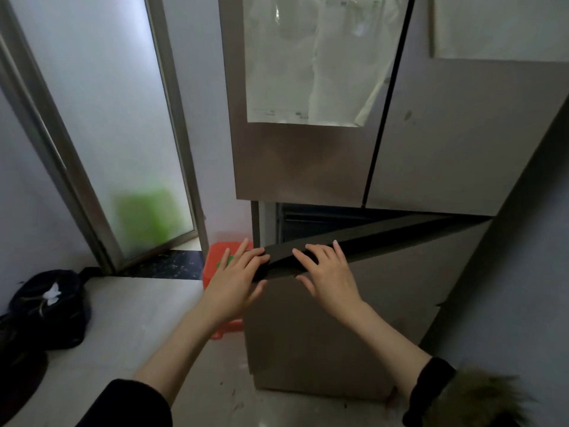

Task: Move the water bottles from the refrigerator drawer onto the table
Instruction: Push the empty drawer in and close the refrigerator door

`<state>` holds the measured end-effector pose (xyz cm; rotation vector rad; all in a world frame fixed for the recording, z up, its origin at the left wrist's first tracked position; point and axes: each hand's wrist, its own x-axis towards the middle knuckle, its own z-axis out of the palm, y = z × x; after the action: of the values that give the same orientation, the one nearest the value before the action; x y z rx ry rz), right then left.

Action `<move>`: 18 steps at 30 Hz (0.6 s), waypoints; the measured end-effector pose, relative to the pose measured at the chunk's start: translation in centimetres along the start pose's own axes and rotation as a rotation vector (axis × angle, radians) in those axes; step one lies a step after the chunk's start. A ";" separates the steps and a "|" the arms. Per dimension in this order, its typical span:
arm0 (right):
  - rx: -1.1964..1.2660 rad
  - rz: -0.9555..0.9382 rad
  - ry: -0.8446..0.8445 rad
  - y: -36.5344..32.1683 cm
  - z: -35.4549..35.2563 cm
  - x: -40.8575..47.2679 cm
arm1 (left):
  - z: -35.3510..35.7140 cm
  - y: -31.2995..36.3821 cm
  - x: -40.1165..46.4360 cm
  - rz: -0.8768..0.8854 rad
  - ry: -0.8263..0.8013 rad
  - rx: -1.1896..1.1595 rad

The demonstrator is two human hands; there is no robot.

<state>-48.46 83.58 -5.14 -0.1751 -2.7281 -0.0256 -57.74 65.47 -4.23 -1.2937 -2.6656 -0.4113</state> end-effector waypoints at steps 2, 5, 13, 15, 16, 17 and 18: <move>-0.014 -0.005 0.013 0.2 0.8 1.9 | 0.3 -1.2 1.5 -0.001 0.041 0.021; -0.046 -0.001 0.014 0.6 1.9 4.6 | 0.7 -2.8 3.8 0.002 0.101 0.044; -0.191 0.060 0.093 1.7 4.5 10.1 | 2.2 -7.5 9.7 0.074 0.150 0.114; -0.225 0.119 0.182 1.9 5.2 11.1 | 2.2 -8.6 11.0 0.129 0.178 0.157; -0.230 0.139 0.209 1.9 5.4 11.6 | 2.2 -9.2 11.6 0.151 0.200 0.178; -0.245 0.140 0.235 2.1 5.6 12.1 | 2.3 -9.7 12.2 0.162 0.228 0.193; -0.271 0.132 0.257 2.3 5.8 12.7 | 2.3 -10.2 12.9 0.162 0.257 0.196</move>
<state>-62.02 87.65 -5.46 -0.3999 -2.4412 -0.3561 -73.76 69.79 -5.03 -1.2888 -2.3066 -0.2660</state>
